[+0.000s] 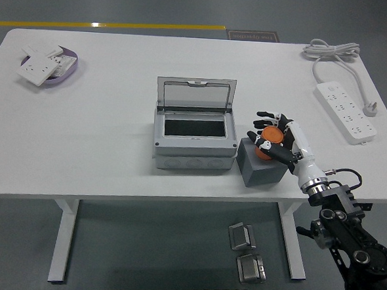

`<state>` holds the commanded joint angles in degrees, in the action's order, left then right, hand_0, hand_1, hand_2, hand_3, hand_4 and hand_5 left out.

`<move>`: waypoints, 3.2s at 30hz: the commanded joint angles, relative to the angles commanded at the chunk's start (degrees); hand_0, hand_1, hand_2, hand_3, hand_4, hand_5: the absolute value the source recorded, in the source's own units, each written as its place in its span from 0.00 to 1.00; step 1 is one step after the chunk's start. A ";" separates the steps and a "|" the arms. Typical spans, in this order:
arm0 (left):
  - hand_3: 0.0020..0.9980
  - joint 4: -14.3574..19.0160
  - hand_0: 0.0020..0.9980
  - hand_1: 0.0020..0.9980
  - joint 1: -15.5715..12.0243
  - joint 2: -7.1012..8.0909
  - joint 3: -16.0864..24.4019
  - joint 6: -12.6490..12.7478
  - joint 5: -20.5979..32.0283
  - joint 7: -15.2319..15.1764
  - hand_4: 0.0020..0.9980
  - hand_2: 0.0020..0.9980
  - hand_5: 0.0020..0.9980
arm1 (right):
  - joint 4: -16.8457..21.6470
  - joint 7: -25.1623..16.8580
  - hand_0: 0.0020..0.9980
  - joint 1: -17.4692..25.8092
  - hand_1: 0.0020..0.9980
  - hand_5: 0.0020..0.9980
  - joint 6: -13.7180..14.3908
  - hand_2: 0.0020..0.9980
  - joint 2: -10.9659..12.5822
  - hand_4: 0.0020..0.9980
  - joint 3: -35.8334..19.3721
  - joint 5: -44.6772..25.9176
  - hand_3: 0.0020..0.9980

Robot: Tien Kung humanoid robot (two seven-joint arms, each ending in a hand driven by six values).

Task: Pick up the cylinder from the cube,place it in the box,flap close box

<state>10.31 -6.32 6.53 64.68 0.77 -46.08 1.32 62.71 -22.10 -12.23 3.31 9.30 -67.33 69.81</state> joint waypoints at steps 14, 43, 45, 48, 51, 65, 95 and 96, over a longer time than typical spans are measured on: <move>0.63 0.00 0.59 0.63 0.09 -0.03 -0.50 -0.01 0.41 -0.15 0.67 0.62 0.18 | -0.95 0.08 0.62 -0.44 0.63 0.22 0.32 0.59 -0.14 0.87 0.88 -0.17 0.63; 0.63 0.00 0.59 0.63 0.26 0.05 -0.84 -0.13 0.56 -0.76 0.68 0.61 0.18 | -1.86 -0.70 0.65 -1.07 0.60 0.00 1.94 0.53 -0.47 0.31 2.32 -1.89 0.52; 0.63 0.00 0.59 0.63 0.24 0.11 -0.87 -0.13 0.57 -0.78 0.68 0.61 0.18 | -1.95 -0.68 0.65 -1.04 0.60 0.00 1.95 0.53 -0.46 0.31 2.49 -1.88 0.52; 0.63 0.00 0.59 0.63 0.22 0.17 -0.93 -0.12 0.57 -0.79 0.68 0.61 0.18 | -2.10 -0.66 0.65 -1.03 0.60 0.00 1.95 0.53 -0.49 0.31 2.66 -1.87 0.52; 0.63 0.00 0.59 0.63 0.25 0.23 -0.99 -0.13 0.59 -0.88 0.68 0.62 0.18 | -2.25 -0.64 0.62 -1.04 0.59 0.00 1.97 0.52 -0.58 0.28 2.70 -1.88 0.51; 0.63 0.00 0.59 0.63 0.40 0.16 -1.12 -0.12 0.49 -1.27 0.68 0.62 0.18 | -1.77 0.00 0.56 -1.72 0.57 0.00 2.74 0.50 -0.37 0.24 2.27 -1.42 0.47; 0.62 0.00 0.59 0.63 -0.28 0.73 -2.17 0.77 1.54 0.71 0.68 0.62 0.18 | 3.83 13.72 0.31 -20.93 0.33 0.00 10.57 0.35 -1.73 0.05 19.44 21.04 0.30; 0.62 0.00 0.59 0.63 -0.29 0.80 -2.44 0.82 1.71 0.90 0.68 0.62 0.18 | 3.24 14.93 0.31 -21.95 0.33 0.00 10.47 0.35 -2.43 0.05 20.51 23.10 0.30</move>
<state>10.31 -6.61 7.34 62.24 1.59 -44.37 2.22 65.95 -7.17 -34.18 13.78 6.86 -46.82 92.91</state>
